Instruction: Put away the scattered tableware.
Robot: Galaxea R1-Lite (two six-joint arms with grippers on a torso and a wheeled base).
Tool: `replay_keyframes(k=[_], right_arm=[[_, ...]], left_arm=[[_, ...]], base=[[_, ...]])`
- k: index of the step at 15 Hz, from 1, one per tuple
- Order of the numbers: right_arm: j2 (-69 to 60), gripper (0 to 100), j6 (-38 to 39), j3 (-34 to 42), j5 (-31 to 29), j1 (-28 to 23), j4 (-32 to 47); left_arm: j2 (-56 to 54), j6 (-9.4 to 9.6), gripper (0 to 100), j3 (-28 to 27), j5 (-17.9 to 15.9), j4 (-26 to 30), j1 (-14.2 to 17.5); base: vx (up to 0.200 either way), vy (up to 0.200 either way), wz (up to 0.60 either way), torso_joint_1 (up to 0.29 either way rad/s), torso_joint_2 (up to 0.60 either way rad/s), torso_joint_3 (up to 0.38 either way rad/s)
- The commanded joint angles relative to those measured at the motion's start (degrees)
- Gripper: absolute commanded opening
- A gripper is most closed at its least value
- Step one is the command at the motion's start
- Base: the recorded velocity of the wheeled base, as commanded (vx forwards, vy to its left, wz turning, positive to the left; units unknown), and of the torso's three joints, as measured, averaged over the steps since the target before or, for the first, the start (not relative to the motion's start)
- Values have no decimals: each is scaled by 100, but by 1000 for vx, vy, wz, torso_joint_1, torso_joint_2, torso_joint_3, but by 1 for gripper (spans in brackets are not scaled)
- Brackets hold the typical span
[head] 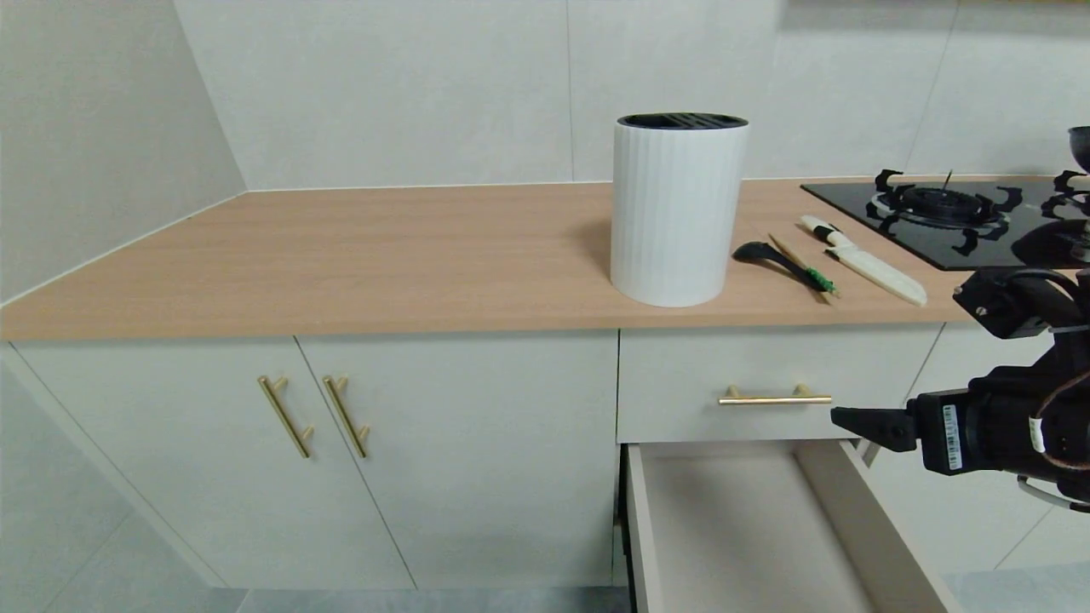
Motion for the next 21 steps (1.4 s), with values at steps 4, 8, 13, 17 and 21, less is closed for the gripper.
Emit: replay_keyframes(k=[4, 8, 13, 17, 21], right_arm=[[116, 100, 1, -7, 0, 5, -6], [450, 100, -16, -33, 0, -127, -455], [1655, 100, -86, -1264, -149, -636, -1386], [2199, 100, 72, -1712, -852, -645, -1413], [2815, 100, 177, -1879, -1098, -645, -1720]], left_arm=[[5, 0, 100, 1, 1, -1, 1], [5, 0, 100, 1, 1, -1, 1], [5, 0, 100, 1, 1, 8, 1], [5, 0, 100, 1, 1, -1, 1], [5, 0, 100, 1, 1, -1, 1]], base=[[0, 0, 0, 190, -475, -287], [0, 0, 0, 84, -205, -124], [0, 0, 0, 0, 0, 0], [0, 0, 0, 0, 0, 0], [0, 0, 0, 0, 0, 0]])
